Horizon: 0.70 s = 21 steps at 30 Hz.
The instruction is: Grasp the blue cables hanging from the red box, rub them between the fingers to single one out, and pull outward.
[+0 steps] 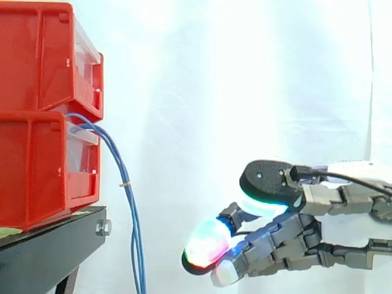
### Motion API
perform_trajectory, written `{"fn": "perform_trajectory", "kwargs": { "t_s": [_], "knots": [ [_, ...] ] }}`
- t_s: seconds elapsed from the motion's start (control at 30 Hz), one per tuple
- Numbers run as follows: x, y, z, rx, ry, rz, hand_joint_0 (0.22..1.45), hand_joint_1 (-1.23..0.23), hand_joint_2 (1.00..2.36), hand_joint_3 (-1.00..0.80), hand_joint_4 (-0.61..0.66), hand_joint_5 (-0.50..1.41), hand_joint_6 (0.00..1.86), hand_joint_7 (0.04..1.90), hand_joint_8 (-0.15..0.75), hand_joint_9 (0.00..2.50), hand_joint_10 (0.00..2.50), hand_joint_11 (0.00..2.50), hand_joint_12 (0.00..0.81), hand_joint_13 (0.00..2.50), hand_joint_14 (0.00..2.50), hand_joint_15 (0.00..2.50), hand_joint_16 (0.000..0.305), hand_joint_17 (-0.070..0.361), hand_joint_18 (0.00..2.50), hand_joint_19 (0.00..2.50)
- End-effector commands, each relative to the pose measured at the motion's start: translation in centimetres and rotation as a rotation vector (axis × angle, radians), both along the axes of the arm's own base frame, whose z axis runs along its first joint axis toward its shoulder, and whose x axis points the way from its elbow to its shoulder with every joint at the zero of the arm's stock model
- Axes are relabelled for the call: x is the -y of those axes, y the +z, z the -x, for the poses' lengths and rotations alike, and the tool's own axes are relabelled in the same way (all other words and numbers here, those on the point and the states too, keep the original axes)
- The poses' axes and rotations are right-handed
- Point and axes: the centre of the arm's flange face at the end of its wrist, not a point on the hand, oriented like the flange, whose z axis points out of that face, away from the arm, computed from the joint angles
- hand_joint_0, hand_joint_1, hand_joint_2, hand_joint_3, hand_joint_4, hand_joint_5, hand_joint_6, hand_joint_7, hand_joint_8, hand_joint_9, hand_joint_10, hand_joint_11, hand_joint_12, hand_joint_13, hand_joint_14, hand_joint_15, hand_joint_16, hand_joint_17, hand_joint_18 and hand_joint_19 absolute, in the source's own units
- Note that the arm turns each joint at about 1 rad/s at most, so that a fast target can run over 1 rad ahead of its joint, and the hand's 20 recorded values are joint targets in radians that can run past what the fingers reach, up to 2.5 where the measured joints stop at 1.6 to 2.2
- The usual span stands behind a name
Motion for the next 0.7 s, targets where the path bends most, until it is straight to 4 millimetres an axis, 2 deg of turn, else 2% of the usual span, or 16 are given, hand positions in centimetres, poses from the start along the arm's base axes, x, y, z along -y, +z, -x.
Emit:
{"fn": "perform_trajectory", "kwargs": {
  "t_s": [0.0,0.1,0.23,0.6,0.67],
  "knots": [
    [0.1,-0.6,-0.2,0.006,-0.004,0.012,0.50,-0.61,1.00,-0.48,0.21,-0.12,0.50,0.82,0.230,0.86,0.01,0.34,0.304,0.50,0.01,0.29,0.043,0.098,0.21,0.19],
    [0.2,-1.5,-0.4,0.010,-0.004,0.011,0.50,-0.61,1.00,-0.48,0.22,-0.12,0.50,0.82,0.234,0.88,0.01,0.36,0.303,0.52,0.01,0.31,0.044,0.098,0.23,0.21],
    [0.2,-5.6,-1.6,0.016,-0.004,0.014,0.50,-0.61,1.00,-0.48,0.21,-0.12,0.50,0.82,0.233,0.90,0.01,0.37,0.303,0.55,0.01,0.32,0.043,0.096,0.26,0.21],
    [0.0,-4.5,-3.2,0.049,-0.007,0.037,0.50,-0.60,1.00,-0.47,0.23,-0.11,0.50,0.83,0.231,0.93,0.01,0.39,0.303,0.59,0.01,0.35,0.043,0.096,0.31,0.24],
    [-0.6,-4.2,-3.4,0.050,-0.002,0.060,0.51,-0.60,1.00,-0.48,0.23,-0.11,0.50,0.83,0.232,0.94,0.01,0.39,0.303,0.59,0.01,0.35,0.042,0.095,0.32,0.23]
  ]
}}
